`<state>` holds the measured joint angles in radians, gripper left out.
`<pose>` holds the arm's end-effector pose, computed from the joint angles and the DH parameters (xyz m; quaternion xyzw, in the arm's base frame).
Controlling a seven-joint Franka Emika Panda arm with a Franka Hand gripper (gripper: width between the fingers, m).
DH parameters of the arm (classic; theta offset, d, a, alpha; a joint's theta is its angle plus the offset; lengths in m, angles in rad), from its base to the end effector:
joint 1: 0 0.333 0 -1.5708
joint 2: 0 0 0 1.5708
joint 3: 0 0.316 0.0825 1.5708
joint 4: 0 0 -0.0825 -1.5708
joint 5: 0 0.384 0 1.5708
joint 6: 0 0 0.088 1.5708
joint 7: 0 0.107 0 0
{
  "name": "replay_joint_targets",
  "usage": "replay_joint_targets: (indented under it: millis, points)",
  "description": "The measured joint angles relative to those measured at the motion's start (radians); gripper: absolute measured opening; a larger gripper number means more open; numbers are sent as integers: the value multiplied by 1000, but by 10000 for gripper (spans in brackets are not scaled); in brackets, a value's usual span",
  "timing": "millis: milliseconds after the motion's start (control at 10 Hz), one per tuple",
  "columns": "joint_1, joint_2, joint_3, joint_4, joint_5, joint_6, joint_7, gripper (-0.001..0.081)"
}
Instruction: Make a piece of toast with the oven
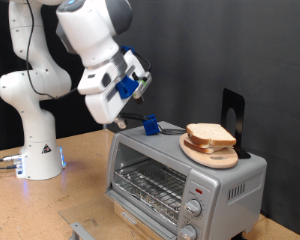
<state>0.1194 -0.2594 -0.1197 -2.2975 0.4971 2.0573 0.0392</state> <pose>0.4718 0.0233 0.4606 -0.9636 0.1304 -0.0017 0.2334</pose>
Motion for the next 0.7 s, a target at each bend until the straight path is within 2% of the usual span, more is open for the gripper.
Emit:
replay_joint_targets:
  millis: [100,200,300,500,700]
  points:
    - [5,-17,13,0,-38,-7,-24,800]
    - [2,-14,12,-1,-23,-7,-8,800]
    - [5,-13,11,3,8,-29,-43,800]
    - [38,-34,22,31,19,-98,-176,800]
    - [57,-84,54,33,-3,-98,-235,800]
